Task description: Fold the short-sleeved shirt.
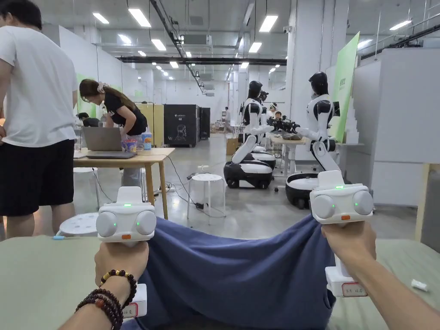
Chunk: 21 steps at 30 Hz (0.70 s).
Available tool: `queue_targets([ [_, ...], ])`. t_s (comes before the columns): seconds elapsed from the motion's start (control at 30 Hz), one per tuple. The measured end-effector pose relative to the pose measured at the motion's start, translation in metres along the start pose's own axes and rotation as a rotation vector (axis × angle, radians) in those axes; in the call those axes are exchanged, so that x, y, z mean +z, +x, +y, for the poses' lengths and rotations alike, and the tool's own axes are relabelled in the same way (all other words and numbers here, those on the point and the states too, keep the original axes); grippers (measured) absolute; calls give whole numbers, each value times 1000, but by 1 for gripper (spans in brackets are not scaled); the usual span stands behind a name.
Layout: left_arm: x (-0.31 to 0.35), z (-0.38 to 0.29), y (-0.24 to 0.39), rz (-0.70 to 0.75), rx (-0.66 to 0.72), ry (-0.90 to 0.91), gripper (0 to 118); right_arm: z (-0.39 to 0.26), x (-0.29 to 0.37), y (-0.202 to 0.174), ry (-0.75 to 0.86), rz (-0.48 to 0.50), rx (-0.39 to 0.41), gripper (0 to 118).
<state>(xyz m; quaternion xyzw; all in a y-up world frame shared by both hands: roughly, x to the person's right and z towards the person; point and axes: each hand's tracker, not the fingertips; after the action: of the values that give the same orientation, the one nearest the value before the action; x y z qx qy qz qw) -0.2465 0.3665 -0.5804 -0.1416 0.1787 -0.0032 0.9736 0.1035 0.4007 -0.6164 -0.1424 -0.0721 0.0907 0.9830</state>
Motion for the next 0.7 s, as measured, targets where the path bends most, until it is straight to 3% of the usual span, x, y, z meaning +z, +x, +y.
queue_targets([
  [0.33,73,-101,-37,11,39,-64,3,-119,86,14,-61,45,-19,1],
  [0.43,101,-134,-54,0,24,-66,3,-158,118,21,-78,78,12,1],
  [0.57,137,-186,-72,-10,-53,-94,3,-206,159,28,-115,120,110,1],
  [0.7,170,-227,-94,1,-5,-152,3,-248,195,31,-161,126,158,1],
])
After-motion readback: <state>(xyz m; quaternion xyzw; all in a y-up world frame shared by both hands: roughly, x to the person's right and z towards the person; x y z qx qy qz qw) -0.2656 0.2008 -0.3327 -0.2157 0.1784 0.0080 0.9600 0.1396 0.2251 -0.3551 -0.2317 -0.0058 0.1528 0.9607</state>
